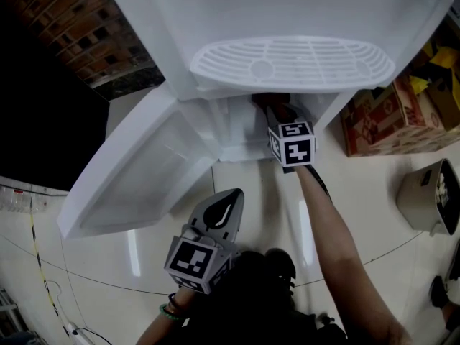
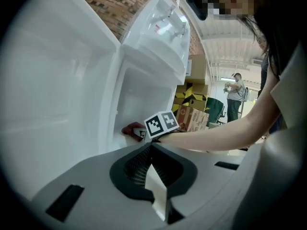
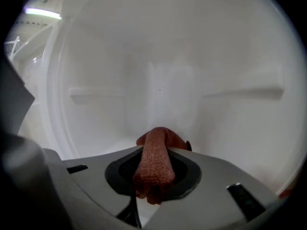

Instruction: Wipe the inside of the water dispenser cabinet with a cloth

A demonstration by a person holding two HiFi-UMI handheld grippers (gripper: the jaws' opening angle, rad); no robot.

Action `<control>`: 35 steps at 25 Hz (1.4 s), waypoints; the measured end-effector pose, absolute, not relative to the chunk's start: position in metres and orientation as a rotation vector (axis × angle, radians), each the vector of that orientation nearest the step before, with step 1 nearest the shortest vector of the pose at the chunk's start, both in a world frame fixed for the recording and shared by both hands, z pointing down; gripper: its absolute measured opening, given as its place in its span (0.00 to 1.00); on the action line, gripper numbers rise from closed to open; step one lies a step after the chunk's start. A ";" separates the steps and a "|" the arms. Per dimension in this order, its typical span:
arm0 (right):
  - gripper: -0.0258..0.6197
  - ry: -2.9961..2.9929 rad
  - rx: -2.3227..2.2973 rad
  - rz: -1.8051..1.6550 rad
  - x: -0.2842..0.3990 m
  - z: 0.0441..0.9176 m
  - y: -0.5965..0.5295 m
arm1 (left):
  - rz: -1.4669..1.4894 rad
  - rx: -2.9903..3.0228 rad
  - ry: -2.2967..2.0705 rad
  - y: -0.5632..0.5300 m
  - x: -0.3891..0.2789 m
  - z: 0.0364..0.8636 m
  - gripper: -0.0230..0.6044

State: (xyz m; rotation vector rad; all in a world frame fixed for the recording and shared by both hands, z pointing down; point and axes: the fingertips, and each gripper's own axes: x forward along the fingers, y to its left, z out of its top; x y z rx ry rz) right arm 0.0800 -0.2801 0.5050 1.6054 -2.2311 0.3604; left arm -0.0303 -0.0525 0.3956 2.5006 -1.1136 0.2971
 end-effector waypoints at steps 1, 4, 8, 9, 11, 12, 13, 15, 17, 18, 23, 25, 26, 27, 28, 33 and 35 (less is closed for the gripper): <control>0.16 -2.240 1.636 0.308 0.082 0.491 -0.279 | 0.294 2.498 -1.119 -0.053 -0.031 0.396 0.00; 0.16 -2.278 1.792 0.094 0.087 0.428 -0.265 | 0.285 2.493 -1.129 -0.053 -0.033 0.395 0.00; 0.16 -2.316 1.988 -0.103 0.092 0.344 -0.244 | 0.282 2.501 -1.119 -0.051 -0.029 0.395 0.00; 0.16 -2.317 2.018 -0.124 0.093 0.329 -0.241 | 0.286 2.509 -1.113 -0.049 -0.028 0.396 0.00; 0.16 -2.296 2.078 -0.150 0.101 0.312 -0.241 | 0.306 2.542 -1.096 -0.046 -0.027 0.403 0.00; 0.16 -2.280 2.106 -0.148 0.106 0.309 -0.242 | 0.314 2.553 -1.091 -0.044 -0.027 0.406 0.00; 0.16 -2.264 2.129 -0.129 0.112 0.309 -0.245 | 0.317 2.557 -1.090 -0.043 -0.027 0.407 0.00; 0.16 -2.221 2.163 -0.051 0.123 0.320 -0.250 | 0.320 2.554 -1.092 -0.039 -0.028 0.408 0.00; 0.16 -2.172 2.180 0.045 0.134 0.338 -0.251 | 0.325 2.549 -1.099 -0.037 -0.030 0.409 0.00; 0.16 -2.151 2.179 0.085 0.137 0.348 -0.251 | 0.328 2.546 -1.103 -0.037 -0.031 0.409 0.00; 0.16 -2.036 2.087 0.221 0.144 0.415 -0.241 | 0.327 2.531 -1.124 -0.036 -0.035 0.408 0.00; 0.16 -1.991 2.039 0.291 0.144 0.444 -0.236 | 0.329 2.526 -1.128 -0.035 -0.036 0.408 0.00; 0.16 -1.973 2.016 0.323 0.143 0.455 -0.233 | 0.332 2.524 -1.129 -0.034 -0.037 0.409 0.00; 0.16 -1.957 1.995 0.349 0.143 0.466 -0.229 | 0.335 2.521 -1.130 -0.033 -0.038 0.411 0.00; 0.16 -1.943 1.975 0.369 0.143 0.476 -0.225 | 0.335 2.516 -1.133 -0.032 -0.039 0.412 0.00; 0.16 -1.973 1.912 0.328 0.139 0.481 -0.215 | 0.333 2.498 -1.147 -0.030 -0.041 0.415 0.00; 0.16 -2.043 1.929 0.214 0.136 0.449 -0.212 | 0.329 2.499 -1.144 -0.028 -0.040 0.415 0.00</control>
